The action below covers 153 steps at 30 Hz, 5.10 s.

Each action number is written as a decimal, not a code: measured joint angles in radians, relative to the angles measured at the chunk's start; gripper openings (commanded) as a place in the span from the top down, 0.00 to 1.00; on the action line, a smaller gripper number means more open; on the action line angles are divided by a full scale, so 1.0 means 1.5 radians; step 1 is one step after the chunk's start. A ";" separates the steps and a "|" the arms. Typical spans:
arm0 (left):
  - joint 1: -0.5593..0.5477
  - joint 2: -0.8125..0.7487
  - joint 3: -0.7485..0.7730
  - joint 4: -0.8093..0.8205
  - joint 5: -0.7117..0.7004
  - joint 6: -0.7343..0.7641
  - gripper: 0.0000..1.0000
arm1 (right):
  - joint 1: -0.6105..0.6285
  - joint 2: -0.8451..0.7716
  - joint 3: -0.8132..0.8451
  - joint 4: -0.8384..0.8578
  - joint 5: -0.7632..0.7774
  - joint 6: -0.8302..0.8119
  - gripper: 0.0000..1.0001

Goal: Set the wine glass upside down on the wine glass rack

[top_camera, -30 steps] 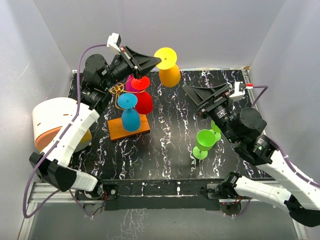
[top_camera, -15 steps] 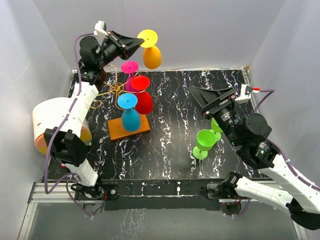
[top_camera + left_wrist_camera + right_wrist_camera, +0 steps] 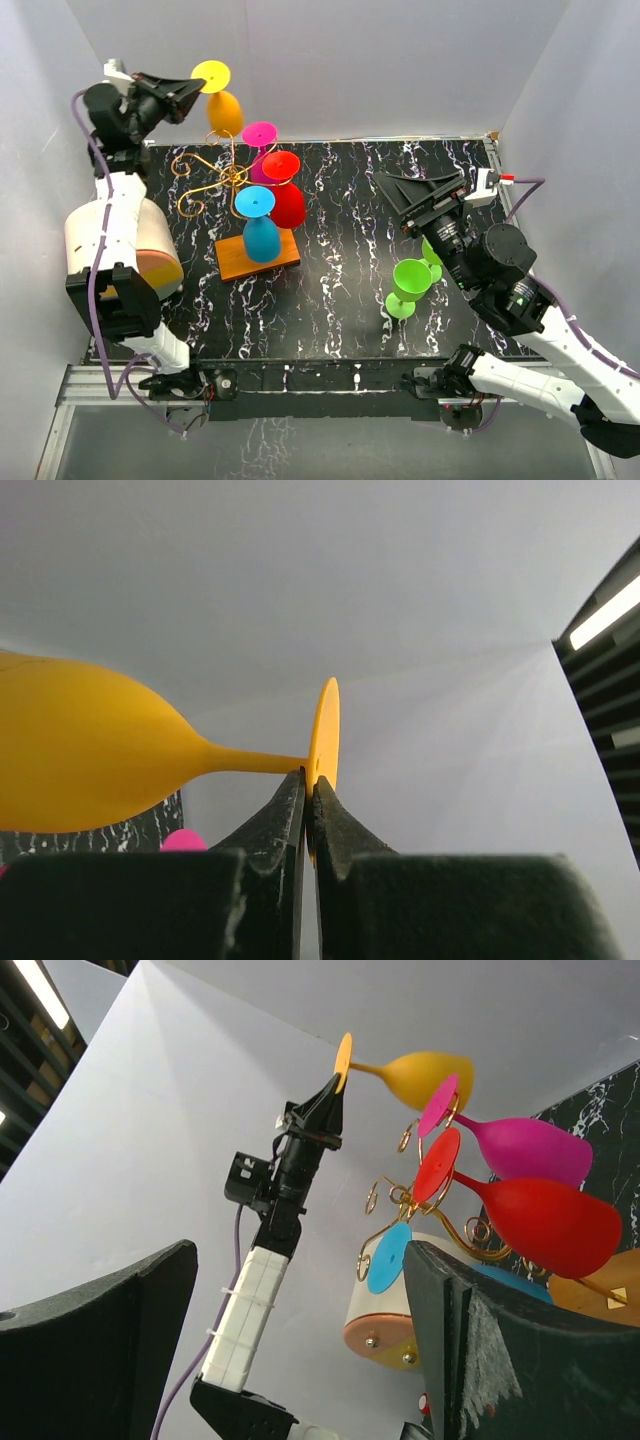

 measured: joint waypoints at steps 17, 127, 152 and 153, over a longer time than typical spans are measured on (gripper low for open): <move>0.140 -0.151 -0.105 -0.195 0.001 0.073 1.00 | 0.000 0.000 -0.008 -0.018 0.007 0.002 0.19; 0.021 -0.128 -0.046 -0.442 -0.155 0.276 0.60 | 0.000 -0.007 -0.042 -0.025 0.044 0.015 0.22; -0.015 -0.252 0.035 -0.560 -0.071 0.606 0.32 | 0.000 0.137 0.103 -0.352 0.075 -0.176 0.22; -0.034 -0.267 0.025 -0.550 -0.047 0.614 0.31 | 0.000 0.146 0.118 -0.377 0.077 -0.191 0.23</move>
